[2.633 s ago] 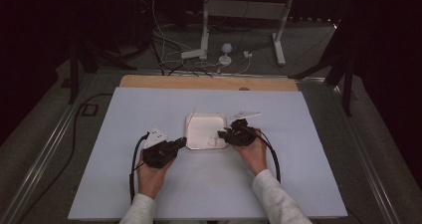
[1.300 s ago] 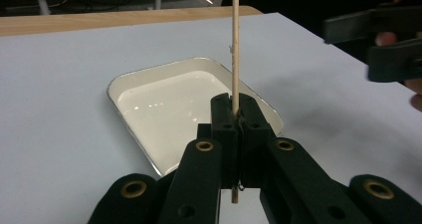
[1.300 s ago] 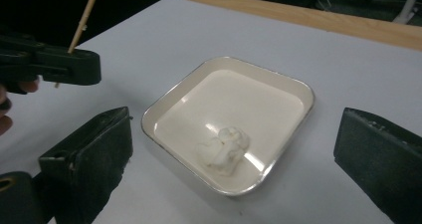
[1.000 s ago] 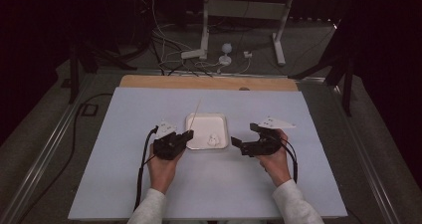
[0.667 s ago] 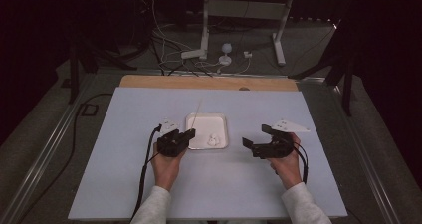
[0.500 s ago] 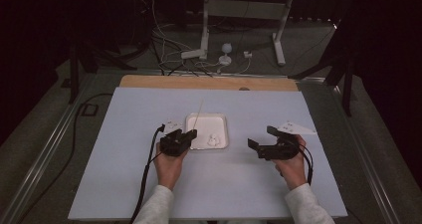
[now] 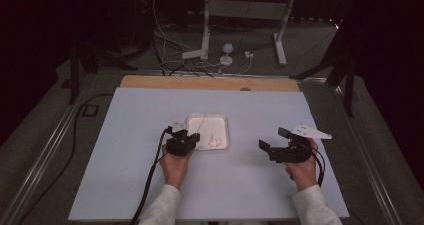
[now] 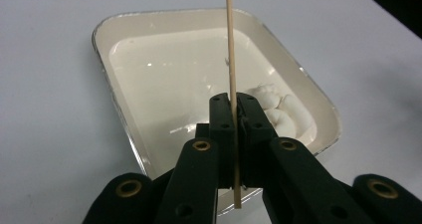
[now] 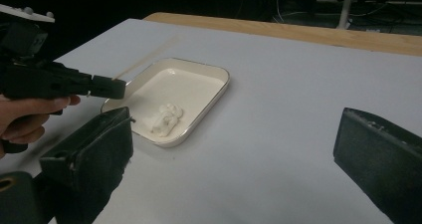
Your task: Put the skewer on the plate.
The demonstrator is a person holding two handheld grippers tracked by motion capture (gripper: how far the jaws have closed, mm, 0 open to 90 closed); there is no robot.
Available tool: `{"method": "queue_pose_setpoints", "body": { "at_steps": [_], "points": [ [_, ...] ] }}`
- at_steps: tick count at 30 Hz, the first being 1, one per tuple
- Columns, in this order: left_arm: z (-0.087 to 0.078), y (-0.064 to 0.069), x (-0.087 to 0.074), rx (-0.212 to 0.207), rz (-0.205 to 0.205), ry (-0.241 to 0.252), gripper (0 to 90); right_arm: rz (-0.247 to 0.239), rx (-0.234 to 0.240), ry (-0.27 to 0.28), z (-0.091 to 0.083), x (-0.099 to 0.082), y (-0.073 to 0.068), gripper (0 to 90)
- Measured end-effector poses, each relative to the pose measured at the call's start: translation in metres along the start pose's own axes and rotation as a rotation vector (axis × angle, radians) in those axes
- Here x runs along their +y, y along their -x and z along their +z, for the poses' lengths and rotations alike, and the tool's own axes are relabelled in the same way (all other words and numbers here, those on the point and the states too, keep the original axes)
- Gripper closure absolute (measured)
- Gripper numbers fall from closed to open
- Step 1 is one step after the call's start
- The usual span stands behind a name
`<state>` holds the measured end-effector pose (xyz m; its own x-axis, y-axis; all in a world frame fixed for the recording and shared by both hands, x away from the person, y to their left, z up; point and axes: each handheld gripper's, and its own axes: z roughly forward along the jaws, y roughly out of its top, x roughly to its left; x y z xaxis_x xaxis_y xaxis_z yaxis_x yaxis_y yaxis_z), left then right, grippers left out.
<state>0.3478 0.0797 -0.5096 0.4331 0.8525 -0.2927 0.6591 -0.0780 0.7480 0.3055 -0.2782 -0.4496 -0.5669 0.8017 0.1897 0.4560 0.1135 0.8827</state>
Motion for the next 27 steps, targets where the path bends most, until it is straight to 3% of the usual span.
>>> {"method": "queue_pose_setpoints", "body": {
  "at_steps": [4,9,14,22,27],
  "points": [
    [0.004,0.0,-0.002,0.005,-0.008,-0.009,81.0,-0.003,0.001,0.0,-0.001,0.0,-0.001,2.3],
    [0.001,0.001,-0.001,-0.041,0.001,0.019,55.6,-0.005,0.001,-0.003,-0.002,-0.001,0.0,2.3],
    [-0.011,-0.002,0.004,-0.091,-0.008,0.078,38.7,-0.004,0.002,-0.006,-0.003,-0.004,0.0,2.3],
    [-0.044,-0.007,0.01,-0.124,0.054,0.159,19.0,-0.007,-0.005,0.003,-0.009,-0.01,0.001,2.2],
    [-0.076,-0.015,0.009,-0.133,0.095,0.219,14.3,-0.013,-0.017,0.015,-0.014,-0.015,0.002,2.2]
  ]
}}
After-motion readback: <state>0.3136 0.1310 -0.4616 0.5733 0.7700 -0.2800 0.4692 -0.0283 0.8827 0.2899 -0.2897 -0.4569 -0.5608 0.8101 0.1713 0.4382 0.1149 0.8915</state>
